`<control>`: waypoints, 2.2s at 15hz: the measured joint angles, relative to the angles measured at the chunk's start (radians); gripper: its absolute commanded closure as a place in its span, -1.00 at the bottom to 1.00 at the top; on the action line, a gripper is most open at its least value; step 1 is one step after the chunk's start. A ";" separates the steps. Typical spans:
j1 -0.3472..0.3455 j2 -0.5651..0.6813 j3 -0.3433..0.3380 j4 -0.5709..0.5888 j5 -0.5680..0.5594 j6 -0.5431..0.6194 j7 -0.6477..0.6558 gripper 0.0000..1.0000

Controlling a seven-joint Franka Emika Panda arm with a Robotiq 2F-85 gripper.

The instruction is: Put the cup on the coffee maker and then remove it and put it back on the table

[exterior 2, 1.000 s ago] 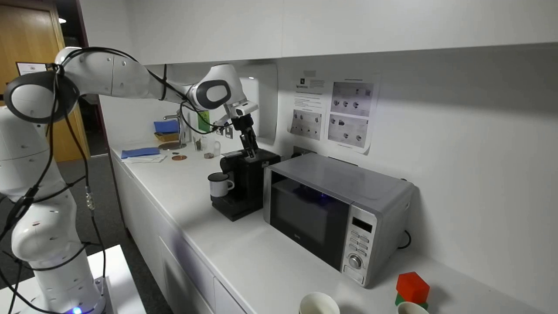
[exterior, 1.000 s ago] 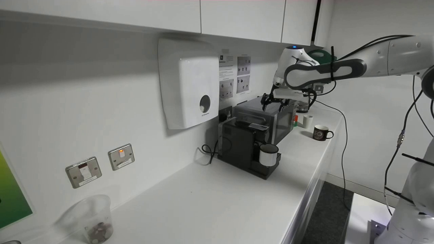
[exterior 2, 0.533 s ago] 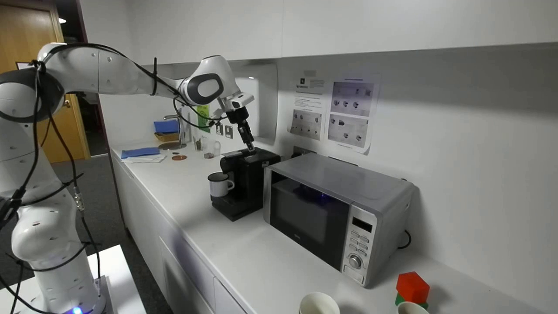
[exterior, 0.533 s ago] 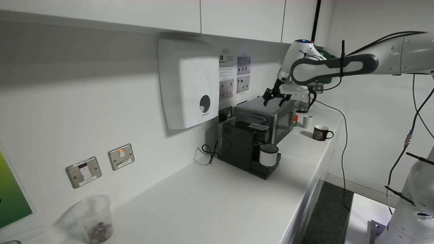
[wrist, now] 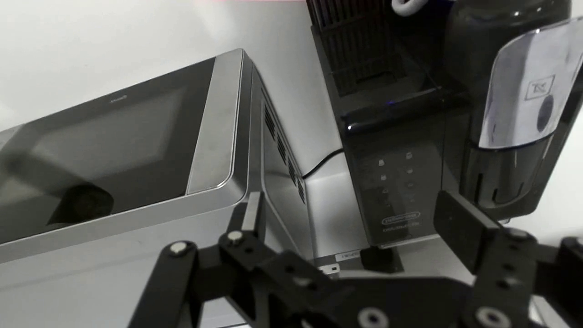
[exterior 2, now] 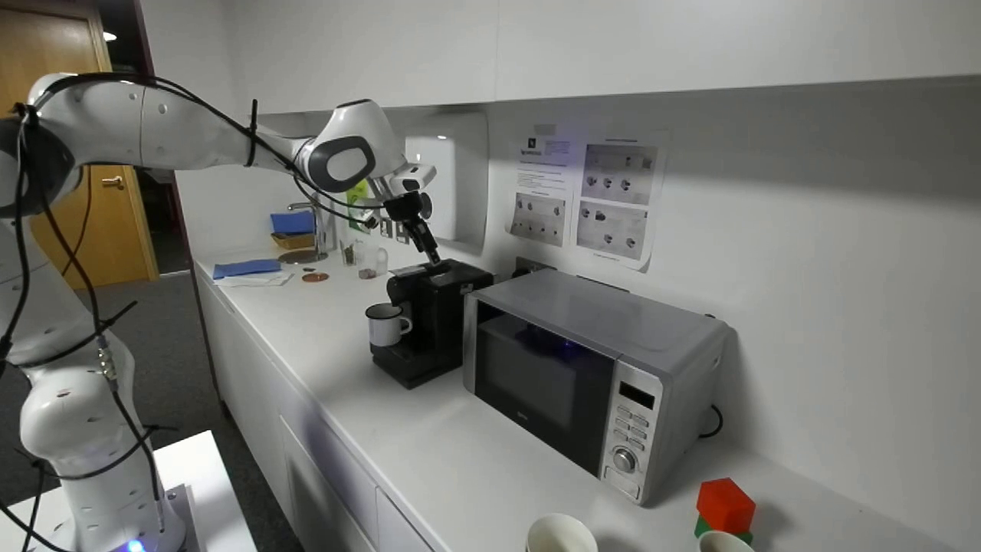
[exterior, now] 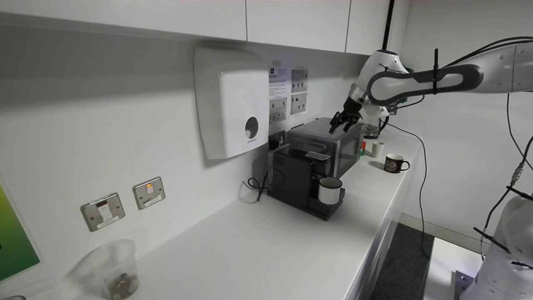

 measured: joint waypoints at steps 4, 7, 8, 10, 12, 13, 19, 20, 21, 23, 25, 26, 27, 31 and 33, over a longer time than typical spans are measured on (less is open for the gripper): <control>0.002 -0.048 -0.016 -0.057 0.053 0.000 -0.166 -1.00; 0.012 -0.086 -0.033 -0.108 0.067 -0.001 -0.233 -1.00; 0.014 -0.100 -0.037 -0.127 0.070 -0.003 -0.248 -1.00; 0.017 -0.128 -0.042 -0.165 0.072 -0.004 -0.268 -1.00; 0.022 -0.156 -0.045 -0.201 0.073 -0.005 -0.278 -1.00; 0.024 -0.171 -0.046 -0.219 0.073 -0.006 -0.279 -1.00; 0.027 -0.260 -0.046 -0.326 0.073 -0.009 -0.279 -1.00; 0.027 -0.274 -0.046 -0.343 0.073 -0.009 -0.279 -1.00; 0.027 -0.287 -0.046 -0.359 0.073 -0.009 -0.279 -1.00; 0.028 -0.311 -0.046 -0.387 0.073 -0.009 -0.279 -1.00; 0.028 -0.329 -0.046 -0.407 0.073 -0.009 -0.278 -1.00; 0.028 -0.335 -0.046 -0.415 0.073 -0.009 -0.277 -1.00; 0.028 -0.340 -0.046 -0.421 0.073 -0.009 -0.276 -1.00; 0.028 -0.345 -0.046 -0.426 0.074 -0.009 -0.276 -1.00; 0.028 -0.345 -0.046 -0.426 0.074 -0.009 -0.276 -1.00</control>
